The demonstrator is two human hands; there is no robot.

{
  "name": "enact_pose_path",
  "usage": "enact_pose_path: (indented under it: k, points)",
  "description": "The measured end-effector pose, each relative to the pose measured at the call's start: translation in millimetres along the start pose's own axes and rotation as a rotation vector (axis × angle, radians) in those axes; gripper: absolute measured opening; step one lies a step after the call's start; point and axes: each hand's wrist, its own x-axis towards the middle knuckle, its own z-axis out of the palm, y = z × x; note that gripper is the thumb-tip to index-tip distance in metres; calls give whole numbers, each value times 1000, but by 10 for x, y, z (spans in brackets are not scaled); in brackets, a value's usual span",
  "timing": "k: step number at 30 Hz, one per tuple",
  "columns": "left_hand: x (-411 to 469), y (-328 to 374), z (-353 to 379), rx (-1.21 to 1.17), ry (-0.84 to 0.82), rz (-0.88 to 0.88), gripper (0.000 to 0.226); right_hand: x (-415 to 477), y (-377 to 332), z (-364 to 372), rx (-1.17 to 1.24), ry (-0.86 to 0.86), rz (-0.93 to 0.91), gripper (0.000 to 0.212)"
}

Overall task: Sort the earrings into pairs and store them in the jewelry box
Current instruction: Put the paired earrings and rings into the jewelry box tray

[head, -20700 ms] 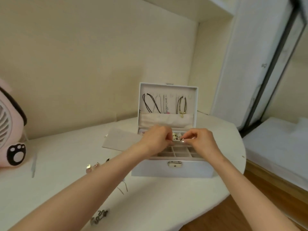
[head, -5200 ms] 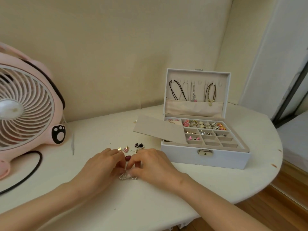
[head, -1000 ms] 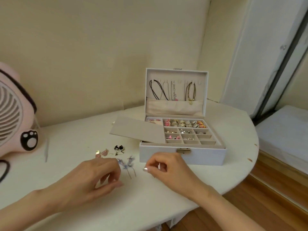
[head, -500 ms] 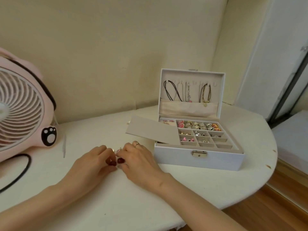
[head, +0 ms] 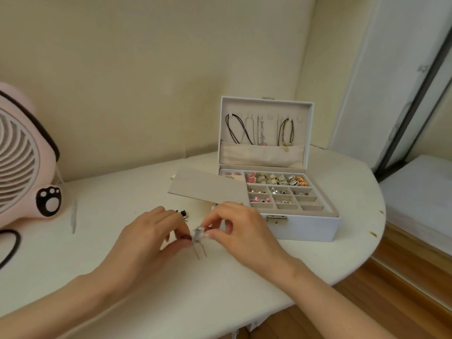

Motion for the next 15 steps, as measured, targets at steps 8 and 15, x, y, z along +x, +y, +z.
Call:
enact_pose_path:
  k: [8, 15]
  points:
    - [681, 596, 425, -154, 89, 139, 12, -313, 386, -736, 92, 332, 230, 22]
    - [1372, 1064, 768, -362, -19, -52, 5, -212, 913, -1231, -173, 375, 451, 17]
